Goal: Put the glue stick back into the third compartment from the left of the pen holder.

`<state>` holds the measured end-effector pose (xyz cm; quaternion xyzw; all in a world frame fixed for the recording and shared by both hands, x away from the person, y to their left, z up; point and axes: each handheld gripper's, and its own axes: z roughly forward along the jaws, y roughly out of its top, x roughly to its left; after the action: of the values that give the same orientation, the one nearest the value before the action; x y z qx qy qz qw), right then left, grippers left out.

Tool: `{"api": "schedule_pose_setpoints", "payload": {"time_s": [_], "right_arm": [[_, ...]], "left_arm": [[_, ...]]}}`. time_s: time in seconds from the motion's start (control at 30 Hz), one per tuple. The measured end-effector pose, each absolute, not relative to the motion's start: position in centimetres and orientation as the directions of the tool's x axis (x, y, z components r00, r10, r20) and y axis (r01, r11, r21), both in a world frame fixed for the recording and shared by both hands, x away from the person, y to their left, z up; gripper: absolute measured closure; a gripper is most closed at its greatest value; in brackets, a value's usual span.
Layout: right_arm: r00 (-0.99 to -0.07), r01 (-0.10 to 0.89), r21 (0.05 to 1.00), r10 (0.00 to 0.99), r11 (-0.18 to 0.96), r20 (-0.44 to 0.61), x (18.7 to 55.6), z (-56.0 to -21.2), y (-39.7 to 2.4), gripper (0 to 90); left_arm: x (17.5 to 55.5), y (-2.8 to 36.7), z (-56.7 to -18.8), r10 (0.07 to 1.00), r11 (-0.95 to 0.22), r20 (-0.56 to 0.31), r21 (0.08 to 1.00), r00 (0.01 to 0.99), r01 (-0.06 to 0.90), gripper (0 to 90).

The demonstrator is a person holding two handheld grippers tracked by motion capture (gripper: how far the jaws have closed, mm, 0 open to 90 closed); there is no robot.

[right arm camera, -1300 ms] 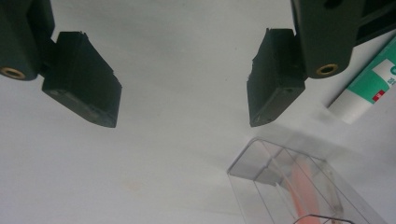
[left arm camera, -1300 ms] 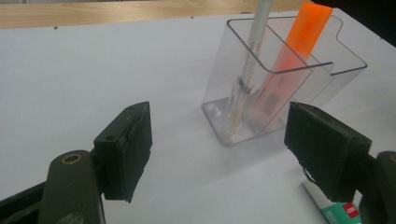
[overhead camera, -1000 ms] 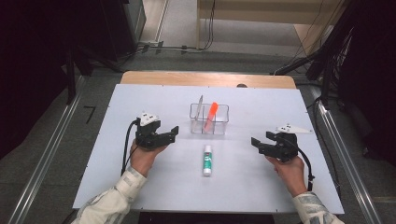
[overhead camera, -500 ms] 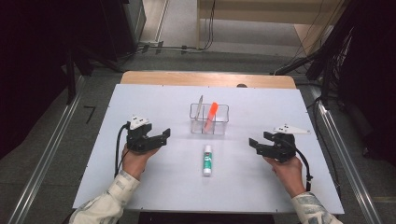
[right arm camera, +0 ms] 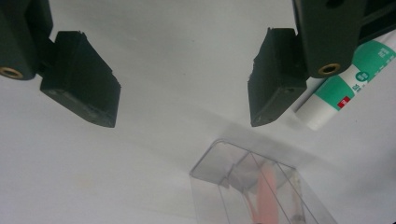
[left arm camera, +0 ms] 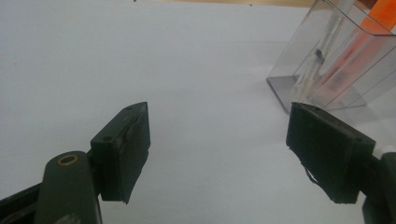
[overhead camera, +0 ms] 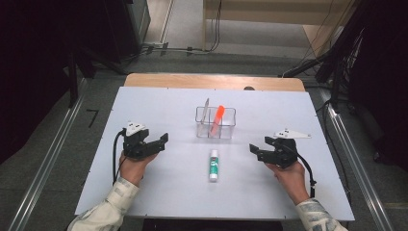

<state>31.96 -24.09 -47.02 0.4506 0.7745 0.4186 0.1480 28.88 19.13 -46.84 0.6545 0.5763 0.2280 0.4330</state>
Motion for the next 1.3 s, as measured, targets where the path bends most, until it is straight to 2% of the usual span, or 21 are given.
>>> {"api": "schedule_pose_setpoints", "payload": {"time_s": [1.3], "right_arm": [[-0.636, 0.552, 0.759, 0.763, 0.344, 0.117, 31.1, -48.0, -17.8, 17.4]], "left_arm": [[29.2, 20.8, -47.6, 0.968, 0.055, -0.185, 0.812, 0.167, 0.581, 18.2]]}}
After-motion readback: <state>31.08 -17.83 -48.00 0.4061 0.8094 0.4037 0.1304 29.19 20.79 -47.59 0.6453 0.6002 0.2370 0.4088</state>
